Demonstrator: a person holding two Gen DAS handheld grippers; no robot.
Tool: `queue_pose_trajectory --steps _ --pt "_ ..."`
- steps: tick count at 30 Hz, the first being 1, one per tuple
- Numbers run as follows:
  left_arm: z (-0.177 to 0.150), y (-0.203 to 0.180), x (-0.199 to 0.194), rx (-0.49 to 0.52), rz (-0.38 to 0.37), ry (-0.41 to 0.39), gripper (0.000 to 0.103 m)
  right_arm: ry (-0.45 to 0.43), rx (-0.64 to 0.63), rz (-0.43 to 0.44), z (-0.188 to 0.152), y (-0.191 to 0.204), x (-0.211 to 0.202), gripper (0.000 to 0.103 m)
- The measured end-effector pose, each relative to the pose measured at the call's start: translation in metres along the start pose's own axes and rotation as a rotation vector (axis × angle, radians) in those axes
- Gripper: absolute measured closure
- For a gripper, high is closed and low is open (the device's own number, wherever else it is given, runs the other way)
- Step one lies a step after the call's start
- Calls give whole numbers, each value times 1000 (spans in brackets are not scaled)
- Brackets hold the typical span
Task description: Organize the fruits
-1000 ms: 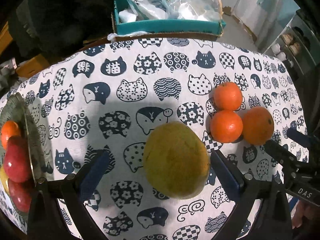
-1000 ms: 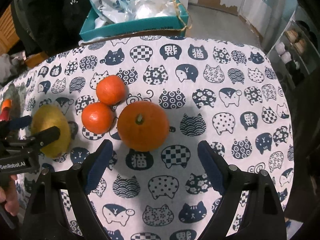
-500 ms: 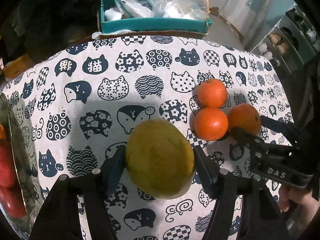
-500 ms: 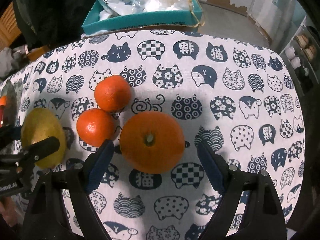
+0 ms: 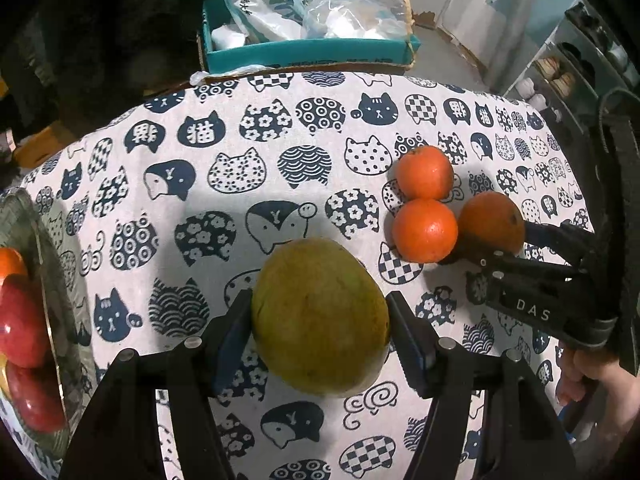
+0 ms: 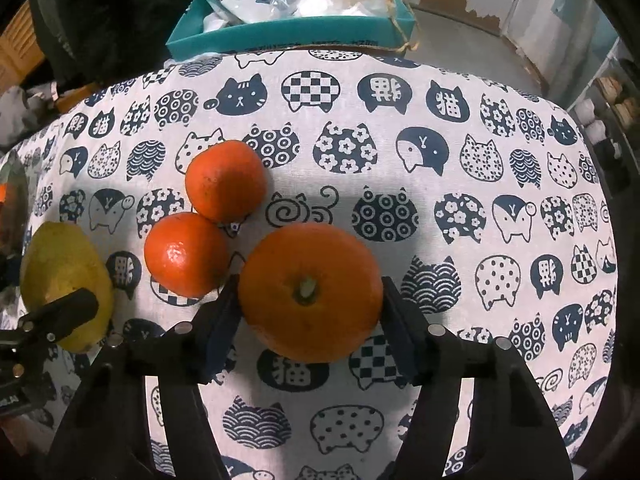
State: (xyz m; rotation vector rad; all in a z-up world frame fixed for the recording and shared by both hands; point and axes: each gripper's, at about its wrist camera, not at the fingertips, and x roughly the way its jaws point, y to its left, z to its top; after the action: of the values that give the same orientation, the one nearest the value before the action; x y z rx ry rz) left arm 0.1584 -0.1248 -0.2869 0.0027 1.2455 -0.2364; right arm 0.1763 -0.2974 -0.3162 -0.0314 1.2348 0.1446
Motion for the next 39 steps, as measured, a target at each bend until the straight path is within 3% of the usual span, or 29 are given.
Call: queue_pose_trajectory --steps 14,39 --pt "-11 9 -44 1 23 -85 35 -50 5 -31 -14 4 -29 38" --pt "-29 20 -148 6 22 -279 35 -292 -46 7 -17 42 -149 38"
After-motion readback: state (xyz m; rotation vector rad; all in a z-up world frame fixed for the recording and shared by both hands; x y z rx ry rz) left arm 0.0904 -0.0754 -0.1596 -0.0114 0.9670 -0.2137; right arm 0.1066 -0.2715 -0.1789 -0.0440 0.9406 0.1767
